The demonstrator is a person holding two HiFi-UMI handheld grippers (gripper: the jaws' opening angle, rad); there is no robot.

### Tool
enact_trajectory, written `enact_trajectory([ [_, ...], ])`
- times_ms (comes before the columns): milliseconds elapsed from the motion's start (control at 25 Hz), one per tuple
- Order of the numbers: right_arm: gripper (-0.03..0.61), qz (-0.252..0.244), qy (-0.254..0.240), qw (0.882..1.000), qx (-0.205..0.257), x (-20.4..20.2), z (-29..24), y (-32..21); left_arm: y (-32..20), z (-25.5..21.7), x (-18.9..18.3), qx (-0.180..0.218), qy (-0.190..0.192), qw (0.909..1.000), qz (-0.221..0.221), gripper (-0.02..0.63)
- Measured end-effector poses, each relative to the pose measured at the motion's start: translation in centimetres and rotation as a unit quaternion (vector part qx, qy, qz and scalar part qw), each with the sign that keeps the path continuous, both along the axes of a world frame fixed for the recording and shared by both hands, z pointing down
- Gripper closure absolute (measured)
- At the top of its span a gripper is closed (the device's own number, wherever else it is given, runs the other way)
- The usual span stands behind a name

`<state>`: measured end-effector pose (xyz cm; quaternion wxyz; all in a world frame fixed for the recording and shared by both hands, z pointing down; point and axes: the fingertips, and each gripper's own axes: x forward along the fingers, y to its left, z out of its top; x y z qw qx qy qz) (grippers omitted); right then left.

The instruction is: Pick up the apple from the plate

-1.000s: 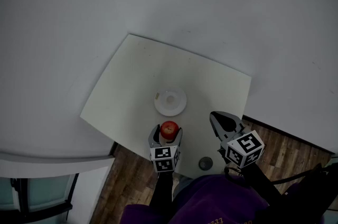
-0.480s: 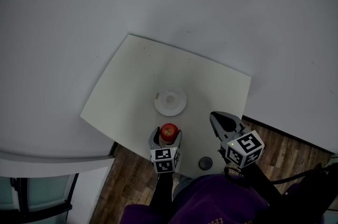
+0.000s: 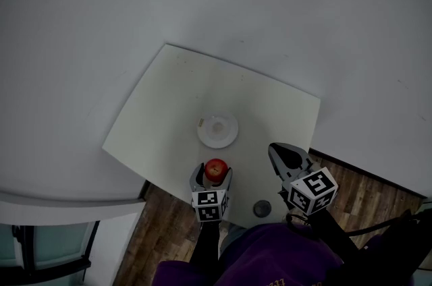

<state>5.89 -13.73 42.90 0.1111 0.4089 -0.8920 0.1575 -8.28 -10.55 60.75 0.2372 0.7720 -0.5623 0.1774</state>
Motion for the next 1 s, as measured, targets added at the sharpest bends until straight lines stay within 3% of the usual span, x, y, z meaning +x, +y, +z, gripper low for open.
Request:
enact_trajectory([
  [600, 0.568, -0.002, -0.004, 1.0, 0.005, 0.1, -0.2, 0.3, 0.4, -1.0, -0.5, 0.017, 0.01, 0.9997, -0.014, 0.193],
  [1000, 0.568, -0.013, -0.007, 1.0, 0.002, -0.3, 0.0, 0.8, 1.1, -5.9, -1.1, 0.082, 0.018, 0.9964, -0.013, 0.196],
])
